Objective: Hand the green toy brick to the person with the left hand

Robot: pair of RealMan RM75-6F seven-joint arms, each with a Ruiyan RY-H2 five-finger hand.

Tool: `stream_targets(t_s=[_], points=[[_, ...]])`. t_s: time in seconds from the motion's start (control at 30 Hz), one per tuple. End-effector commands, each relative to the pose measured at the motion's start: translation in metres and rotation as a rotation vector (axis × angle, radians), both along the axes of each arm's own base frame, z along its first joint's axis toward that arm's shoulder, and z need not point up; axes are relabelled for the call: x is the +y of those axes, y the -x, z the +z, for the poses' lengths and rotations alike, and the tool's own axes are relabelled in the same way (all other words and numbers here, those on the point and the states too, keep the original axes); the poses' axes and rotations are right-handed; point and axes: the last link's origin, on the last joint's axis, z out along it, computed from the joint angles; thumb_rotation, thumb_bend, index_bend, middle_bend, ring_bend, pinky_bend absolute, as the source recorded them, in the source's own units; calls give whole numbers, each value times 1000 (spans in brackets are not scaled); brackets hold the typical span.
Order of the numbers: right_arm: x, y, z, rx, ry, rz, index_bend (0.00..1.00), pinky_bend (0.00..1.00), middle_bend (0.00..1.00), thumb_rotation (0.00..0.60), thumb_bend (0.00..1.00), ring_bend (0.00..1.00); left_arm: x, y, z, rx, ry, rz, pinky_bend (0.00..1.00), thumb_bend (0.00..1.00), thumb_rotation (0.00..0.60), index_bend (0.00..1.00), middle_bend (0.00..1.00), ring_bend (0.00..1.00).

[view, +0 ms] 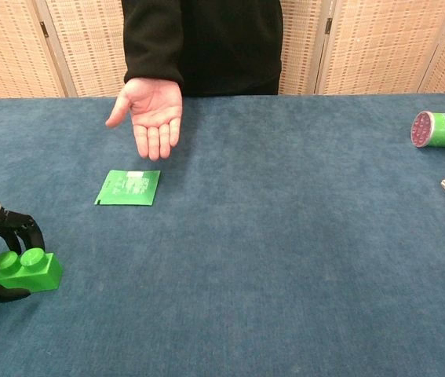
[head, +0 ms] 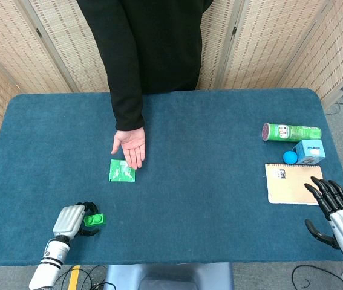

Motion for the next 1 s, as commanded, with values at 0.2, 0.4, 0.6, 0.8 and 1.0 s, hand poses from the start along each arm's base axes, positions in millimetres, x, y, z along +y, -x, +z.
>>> stream_targets(t_s=[0.2,0.4,0.6,0.8,1.0], points=[[7,-1,3,-5,19,12,0,0,0,600,317,0,1,13,0,-26,-50,10,592,215,600,527,511,441],[9,-1,4,-6,19,21,0,0,0,600,317,0,3,12,3,-4,-100,-14,680,215,600,637,641,540],[10,0,5,-14,27,23,0,0,0,600,317,0,0,1,14,-4,-127,-39,697,215,600,655,669,558],[7,1,5,-17,16,11,0,0,0,600,317,0,-2,-49,56,-100,-132,-100,697,215,600,633,669,558],[1,3,5,-23,9,-12,0,0,0,600,318,0,11,-114,99,-219,-133,-215,697,215,600,632,669,558]])
